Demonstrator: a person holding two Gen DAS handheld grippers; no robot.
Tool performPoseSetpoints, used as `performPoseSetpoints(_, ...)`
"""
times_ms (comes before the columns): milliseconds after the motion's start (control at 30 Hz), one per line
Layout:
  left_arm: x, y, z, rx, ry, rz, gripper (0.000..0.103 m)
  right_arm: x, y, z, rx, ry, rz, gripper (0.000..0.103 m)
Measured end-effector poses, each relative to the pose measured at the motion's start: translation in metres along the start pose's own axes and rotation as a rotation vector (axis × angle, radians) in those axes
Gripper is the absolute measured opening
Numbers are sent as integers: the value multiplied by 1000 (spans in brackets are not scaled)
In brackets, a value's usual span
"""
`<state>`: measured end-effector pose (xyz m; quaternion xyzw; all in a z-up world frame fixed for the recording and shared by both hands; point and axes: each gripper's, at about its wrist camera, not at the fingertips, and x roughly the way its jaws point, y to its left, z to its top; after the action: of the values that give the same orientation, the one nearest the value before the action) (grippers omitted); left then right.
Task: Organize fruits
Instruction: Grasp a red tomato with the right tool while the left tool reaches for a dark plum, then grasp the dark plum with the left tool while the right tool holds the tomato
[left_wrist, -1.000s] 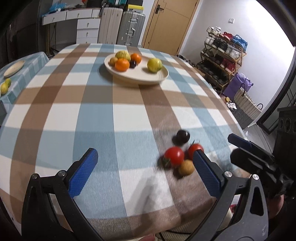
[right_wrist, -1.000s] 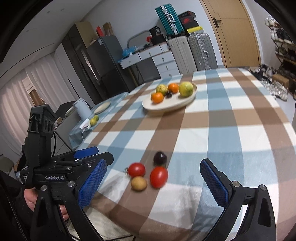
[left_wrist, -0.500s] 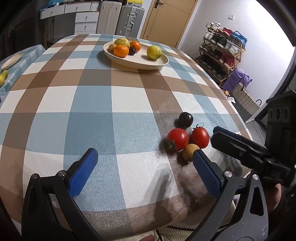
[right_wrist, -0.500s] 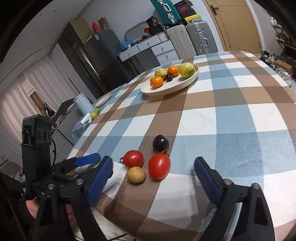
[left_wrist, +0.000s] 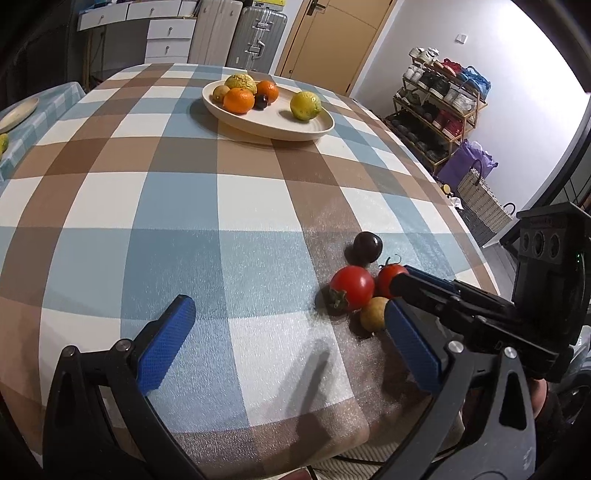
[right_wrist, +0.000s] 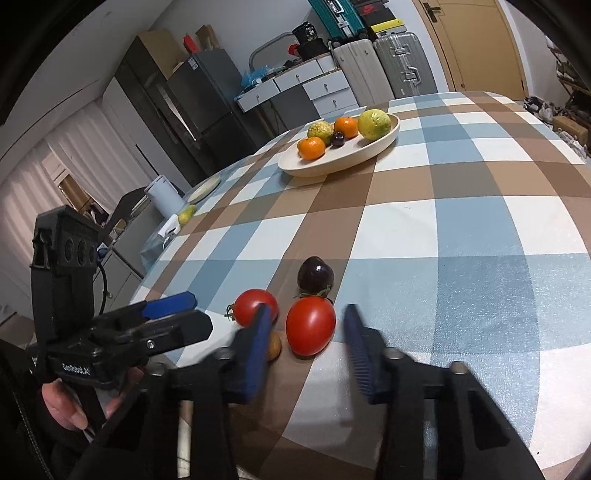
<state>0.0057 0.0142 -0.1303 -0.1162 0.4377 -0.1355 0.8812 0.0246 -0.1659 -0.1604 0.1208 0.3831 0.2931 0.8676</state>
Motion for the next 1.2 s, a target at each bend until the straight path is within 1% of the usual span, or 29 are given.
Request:
performPoseSetpoints(100, -1, 1, 2, 3, -6, 3, 102, 2, -1, -1, 6, 5, 19, 28)
performPoseSetpoints(233, -2, 2, 4, 3, -12, -1, 102, 2, -3, 0, 16, -1, 24, 28)
performPoseSetpoints(433, -3, 2, 7, 4, -16, 7, 102, -6, -6, 1, 27, -39, 33, 28)
performPoseSetpoints(533, 1, -1, 13, 15, 6, -7, 102, -12, -9, 1, 35, -59, 23, 28)
performPoseSetpoints(667, 3, -10, 25, 47, 11, -26, 102, -19, -17, 3, 55, -90, 8, 28)
performPoseSetpoints(767, 11, -23, 36, 90, 31, -32, 102, -24, -23, 5, 65, -94, -9, 28)
performPoseSetpoints(800, 15, -29, 39, 112, 51, -32, 102, -25, -25, 5, 65, -93, -20, 28)
performPoseSetpoints(867, 21, -42, 45, 164, 69, -37, 102, -29, -28, 5, 69, -104, -17, 28)
performPoseSetpoints(900, 25, -50, 47, 199, 82, -29, 102, -31, -29, 5, 69, -110, -19, 28)
performPoseSetpoints(933, 30, -59, 48, 239, 98, -4, 102, -33, -30, 5, 67, -113, -22, 28)
performPoseSetpoints(1000, 40, -69, 50, 284, 124, 0, 102, -35, -33, 5, 67, -120, -33, 28)
performPoseSetpoints(1067, 50, -77, 50, 311, 159, -10, 102, -38, -38, 6, 71, -130, -50, 28)
performPoseSetpoints(1133, 57, -83, 51, 326, 187, -37, 102, -40, -44, 7, 71, -139, -75, 28)
performPoseSetpoints(1200, 62, -88, 52, 349, 198, -31, 102, -46, -51, 6, 72, -151, -99, 28)
